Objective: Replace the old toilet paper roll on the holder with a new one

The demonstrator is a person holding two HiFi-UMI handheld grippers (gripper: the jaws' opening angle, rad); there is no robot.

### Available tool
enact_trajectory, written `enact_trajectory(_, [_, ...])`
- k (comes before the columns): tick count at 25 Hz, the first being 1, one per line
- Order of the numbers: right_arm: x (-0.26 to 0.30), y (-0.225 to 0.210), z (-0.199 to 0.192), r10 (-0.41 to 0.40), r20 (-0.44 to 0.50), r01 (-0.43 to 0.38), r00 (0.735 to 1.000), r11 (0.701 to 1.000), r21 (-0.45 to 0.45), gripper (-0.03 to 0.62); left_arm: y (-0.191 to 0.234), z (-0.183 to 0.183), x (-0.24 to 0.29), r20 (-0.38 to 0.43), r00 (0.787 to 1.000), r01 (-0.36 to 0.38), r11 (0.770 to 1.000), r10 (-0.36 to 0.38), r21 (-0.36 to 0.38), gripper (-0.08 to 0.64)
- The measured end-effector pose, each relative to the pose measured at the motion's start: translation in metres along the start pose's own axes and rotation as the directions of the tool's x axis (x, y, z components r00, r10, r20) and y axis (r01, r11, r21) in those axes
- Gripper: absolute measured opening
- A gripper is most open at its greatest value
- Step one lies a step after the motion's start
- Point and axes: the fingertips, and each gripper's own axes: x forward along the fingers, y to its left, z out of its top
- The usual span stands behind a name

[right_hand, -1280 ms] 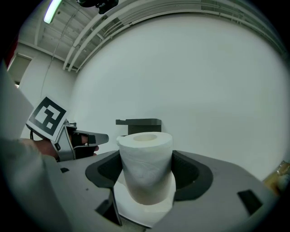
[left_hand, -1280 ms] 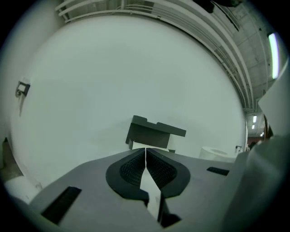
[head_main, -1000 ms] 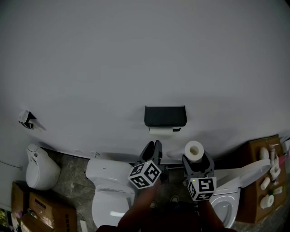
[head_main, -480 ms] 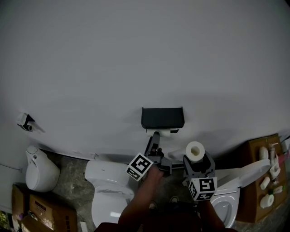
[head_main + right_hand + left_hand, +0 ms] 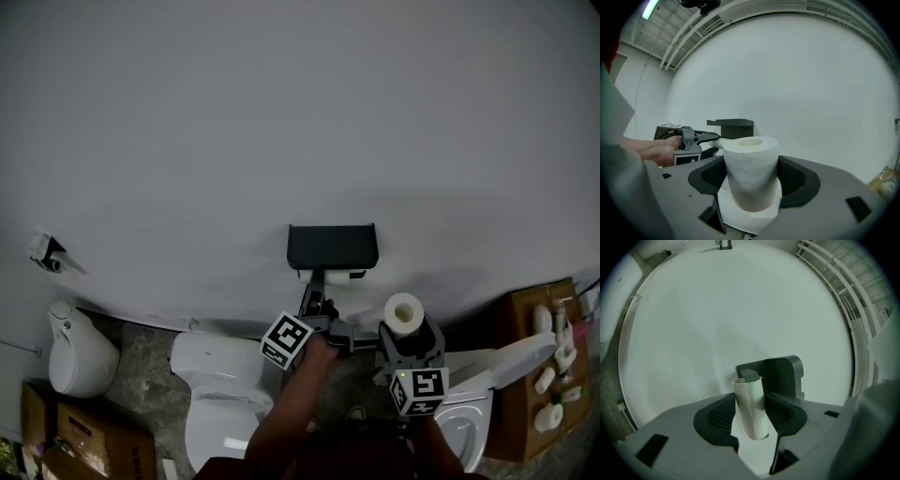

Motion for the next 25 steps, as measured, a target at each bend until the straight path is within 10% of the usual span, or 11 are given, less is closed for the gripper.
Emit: enact_trajectory(25, [-0.035, -0.078, -0.004, -0.172, 0.0, 0.172, 0.985, 0.985, 0.018, 0.349, -0.023, -0.11, 0.037, -0.175, 0.982, 0.055, 0.994, -0.071, -0.093, 0.206])
